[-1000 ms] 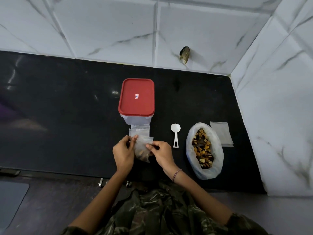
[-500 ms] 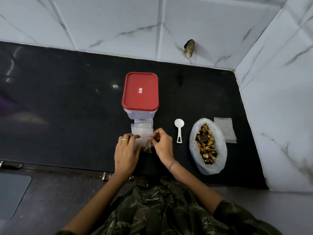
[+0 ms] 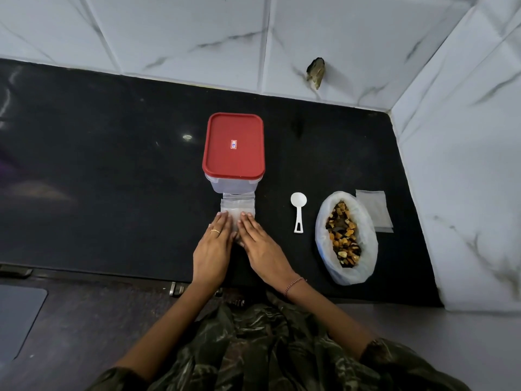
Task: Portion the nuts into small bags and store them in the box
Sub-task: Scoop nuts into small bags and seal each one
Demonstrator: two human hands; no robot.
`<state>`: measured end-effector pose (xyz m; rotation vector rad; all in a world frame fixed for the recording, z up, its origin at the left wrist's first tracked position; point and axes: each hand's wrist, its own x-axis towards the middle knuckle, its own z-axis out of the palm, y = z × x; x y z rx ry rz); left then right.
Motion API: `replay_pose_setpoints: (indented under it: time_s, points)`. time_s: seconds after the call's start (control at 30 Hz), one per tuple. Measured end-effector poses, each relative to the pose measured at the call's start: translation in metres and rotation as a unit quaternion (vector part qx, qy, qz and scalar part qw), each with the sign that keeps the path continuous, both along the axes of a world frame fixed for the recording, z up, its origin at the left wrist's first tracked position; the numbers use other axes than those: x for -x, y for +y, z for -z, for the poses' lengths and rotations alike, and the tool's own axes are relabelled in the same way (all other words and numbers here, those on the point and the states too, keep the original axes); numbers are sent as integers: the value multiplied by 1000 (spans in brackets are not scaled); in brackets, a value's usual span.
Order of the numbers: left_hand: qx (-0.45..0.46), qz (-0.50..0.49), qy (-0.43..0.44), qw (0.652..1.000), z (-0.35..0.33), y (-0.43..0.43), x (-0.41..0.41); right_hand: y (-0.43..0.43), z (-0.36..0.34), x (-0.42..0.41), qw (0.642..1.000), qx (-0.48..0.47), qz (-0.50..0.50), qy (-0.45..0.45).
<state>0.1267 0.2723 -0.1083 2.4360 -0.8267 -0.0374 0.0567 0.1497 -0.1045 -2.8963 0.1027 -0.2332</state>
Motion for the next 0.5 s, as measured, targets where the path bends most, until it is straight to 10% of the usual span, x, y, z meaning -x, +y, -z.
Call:
replay_pose_setpoints:
  time_s: [0.5]
  points:
    - [-54,40,-110,992,6,-4,-2,-4,14,0,999,3,-8,53]
